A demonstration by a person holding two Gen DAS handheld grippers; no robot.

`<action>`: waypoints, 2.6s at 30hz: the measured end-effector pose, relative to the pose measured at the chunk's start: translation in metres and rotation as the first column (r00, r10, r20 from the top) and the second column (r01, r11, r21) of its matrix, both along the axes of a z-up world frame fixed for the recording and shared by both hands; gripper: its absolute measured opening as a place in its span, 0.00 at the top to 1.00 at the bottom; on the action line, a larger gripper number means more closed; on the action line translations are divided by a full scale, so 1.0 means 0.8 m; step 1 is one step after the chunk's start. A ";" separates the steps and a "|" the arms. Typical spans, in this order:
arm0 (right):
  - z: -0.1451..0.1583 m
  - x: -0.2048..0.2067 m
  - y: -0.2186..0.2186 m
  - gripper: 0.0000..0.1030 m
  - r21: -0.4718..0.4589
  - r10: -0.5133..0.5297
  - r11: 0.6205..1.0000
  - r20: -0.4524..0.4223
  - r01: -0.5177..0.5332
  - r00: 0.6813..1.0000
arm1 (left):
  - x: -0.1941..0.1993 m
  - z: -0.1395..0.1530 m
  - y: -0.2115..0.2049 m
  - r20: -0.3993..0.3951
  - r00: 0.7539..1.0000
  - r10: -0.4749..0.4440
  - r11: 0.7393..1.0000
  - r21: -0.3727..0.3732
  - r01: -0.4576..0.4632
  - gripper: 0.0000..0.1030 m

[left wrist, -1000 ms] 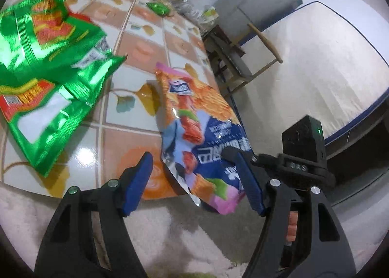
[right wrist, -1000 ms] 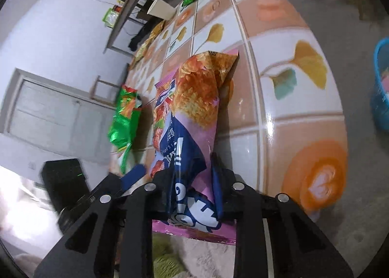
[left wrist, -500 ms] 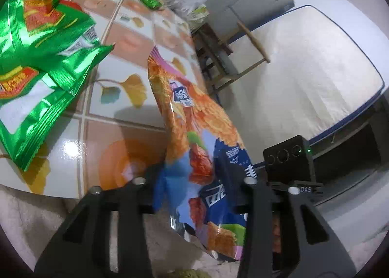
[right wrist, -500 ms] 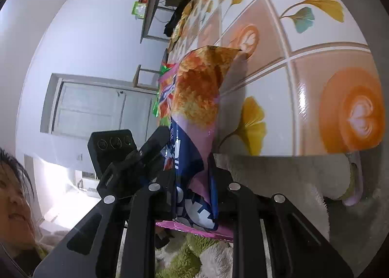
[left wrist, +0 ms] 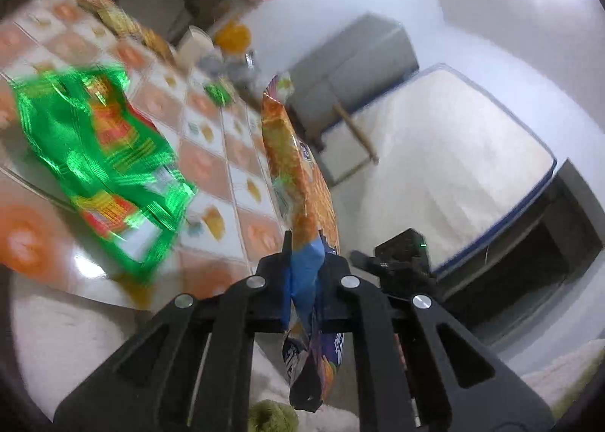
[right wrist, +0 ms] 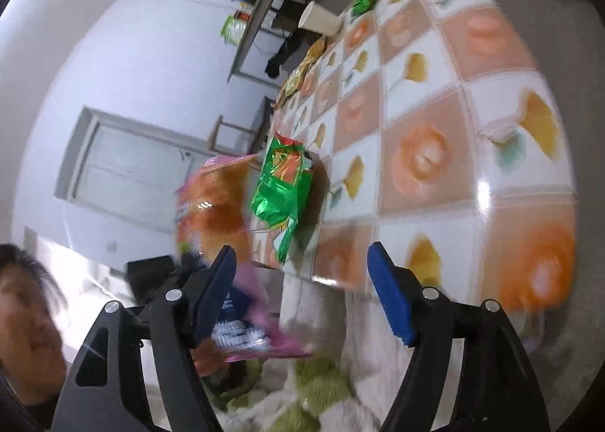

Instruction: Collect trash

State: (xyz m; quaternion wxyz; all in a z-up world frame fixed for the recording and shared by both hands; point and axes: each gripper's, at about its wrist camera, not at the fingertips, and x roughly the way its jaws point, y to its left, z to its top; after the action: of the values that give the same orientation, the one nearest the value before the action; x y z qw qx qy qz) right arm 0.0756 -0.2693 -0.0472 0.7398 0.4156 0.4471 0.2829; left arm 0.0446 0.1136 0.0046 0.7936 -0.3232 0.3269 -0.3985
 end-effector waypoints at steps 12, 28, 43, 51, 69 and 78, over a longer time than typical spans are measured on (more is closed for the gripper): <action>-0.074 0.135 0.171 0.36 0.069 0.131 0.991 -0.280 -0.117 0.951 | -0.034 -0.016 0.194 -0.062 0.912 0.405 0.914 0.007 -0.405 0.93; -0.097 0.167 0.225 0.87 -0.043 -0.054 0.998 -0.307 0.043 0.950 | -0.016 -0.046 0.220 -0.099 0.909 0.404 0.915 0.028 -0.404 0.93; -0.046 0.129 0.145 0.94 0.164 -0.122 0.974 -0.192 0.155 0.974 | -0.022 -0.013 0.198 -0.039 0.922 0.385 0.923 0.031 -0.384 0.93; -0.008 0.072 0.043 0.94 0.197 -0.241 0.945 -0.119 0.261 0.963 | -0.018 0.030 0.149 0.036 0.947 0.320 0.947 0.025 -0.321 0.93; -0.025 -0.341 -0.309 0.94 0.155 -0.893 0.418 -0.114 0.895 0.436 | 0.052 0.076 -0.192 0.089 0.965 -0.247 0.962 0.143 0.233 0.93; -0.130 -0.341 -0.363 0.94 0.119 -0.881 0.362 -0.281 0.924 0.381 | 0.066 0.053 -0.313 0.036 0.935 -0.354 0.910 0.244 0.335 0.93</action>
State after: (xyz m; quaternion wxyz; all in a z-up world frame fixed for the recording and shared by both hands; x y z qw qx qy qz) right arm -0.1976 -0.5600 -0.1509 0.6714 0.7064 0.1649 -0.1520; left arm 0.0974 -0.1365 0.0467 0.7555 -0.1488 0.3917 -0.5036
